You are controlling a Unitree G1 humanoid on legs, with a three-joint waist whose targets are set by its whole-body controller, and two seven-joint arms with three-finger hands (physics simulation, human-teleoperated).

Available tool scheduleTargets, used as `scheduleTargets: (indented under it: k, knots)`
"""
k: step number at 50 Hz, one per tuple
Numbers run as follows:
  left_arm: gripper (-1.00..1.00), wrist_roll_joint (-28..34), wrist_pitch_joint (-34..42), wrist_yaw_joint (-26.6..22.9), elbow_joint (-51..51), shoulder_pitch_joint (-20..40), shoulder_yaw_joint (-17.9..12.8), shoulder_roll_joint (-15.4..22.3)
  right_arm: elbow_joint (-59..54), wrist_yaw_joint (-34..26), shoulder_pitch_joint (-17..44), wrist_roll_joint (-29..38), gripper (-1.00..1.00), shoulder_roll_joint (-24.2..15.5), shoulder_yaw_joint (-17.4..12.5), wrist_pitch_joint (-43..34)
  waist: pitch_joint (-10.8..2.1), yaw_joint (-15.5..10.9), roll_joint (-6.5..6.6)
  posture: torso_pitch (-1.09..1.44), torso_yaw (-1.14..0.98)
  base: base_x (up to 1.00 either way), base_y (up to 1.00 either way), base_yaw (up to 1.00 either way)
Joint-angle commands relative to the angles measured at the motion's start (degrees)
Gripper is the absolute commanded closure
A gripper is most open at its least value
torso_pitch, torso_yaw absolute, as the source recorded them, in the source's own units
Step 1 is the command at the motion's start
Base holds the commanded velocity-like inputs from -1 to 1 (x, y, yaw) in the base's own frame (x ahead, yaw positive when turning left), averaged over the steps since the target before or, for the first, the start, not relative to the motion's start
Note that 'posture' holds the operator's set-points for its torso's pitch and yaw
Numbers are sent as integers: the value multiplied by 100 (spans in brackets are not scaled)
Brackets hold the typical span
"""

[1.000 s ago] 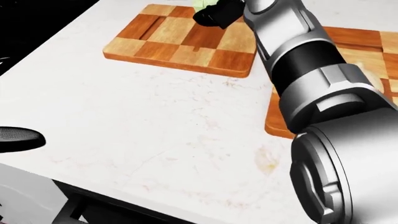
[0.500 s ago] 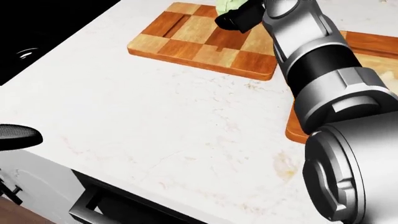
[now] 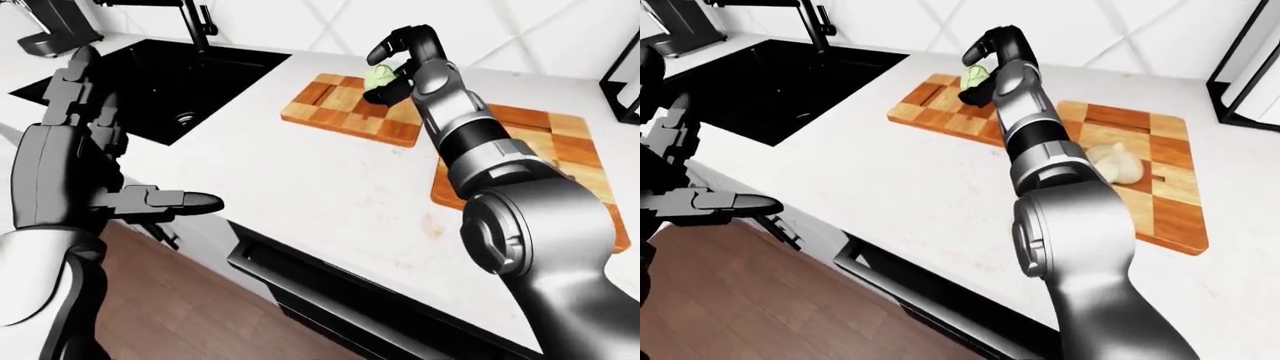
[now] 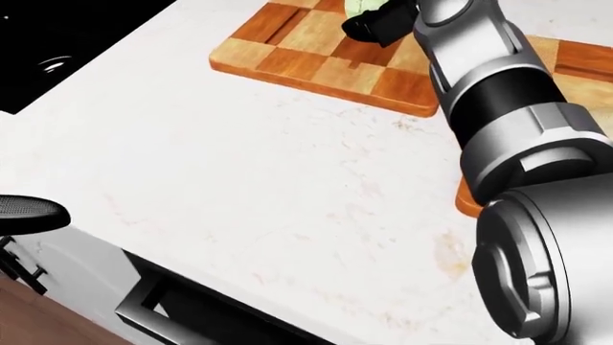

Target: Place the ginger and the brussel sprout on separate cutting boards.

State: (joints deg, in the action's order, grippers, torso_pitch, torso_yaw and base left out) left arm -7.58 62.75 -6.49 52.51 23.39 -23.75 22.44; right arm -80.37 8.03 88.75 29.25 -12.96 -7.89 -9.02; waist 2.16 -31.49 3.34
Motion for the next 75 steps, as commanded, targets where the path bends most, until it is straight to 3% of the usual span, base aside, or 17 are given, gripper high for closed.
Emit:
scheduleTargets:
  k: [1,16,33,50,52,65,66,68,69,75]
  knots:
    - [-100,50,-154,28,107,116,-60,76,349,156,318,-36,51,-79,-22,208,-177,-4,-5,7,47,0,0,0]
    - [-100,56,-128,-9,107,178,-96,93,350,188,310,-48,51,-108,-3,188,62,-3,7,13,47,0,0,0]
    - [-100,28,-121,-19,165,179,-131,115,347,140,245,-33,41,-92,11,105,100,3,1,13,47,0,0,0]
    - [-100,40,-115,-6,193,146,-125,121,346,116,235,41,-12,-93,45,11,108,-6,8,13,47,0,0,0]
    - [-100,53,-120,-5,195,137,-118,120,344,113,215,52,-27,-94,48,8,107,-8,12,13,47,0,0,0]
    - [-100,45,-47,-54,201,191,-170,162,342,0,167,87,-38,-91,48,-66,73,-3,27,13,47,0,0,0]
    - [-100,44,-34,-55,205,200,-176,173,342,-4,169,95,-46,-88,54,-67,73,-3,28,13,47,0,0,0]
    - [-100,40,-21,-45,208,215,-171,170,343,-19,180,101,-94,-89,57,-66,78,-2,29,13,47,0,0,0]
    - [-100,43,-18,-40,208,215,-161,173,343,-26,187,102,-100,-91,56,-73,80,-1,30,13,47,0,0,0]
    - [-100,6,29,-15,237,262,-186,160,383,-87,330,85,-100,-113,68,-21,90,-2,37,13,47,0,0,0]
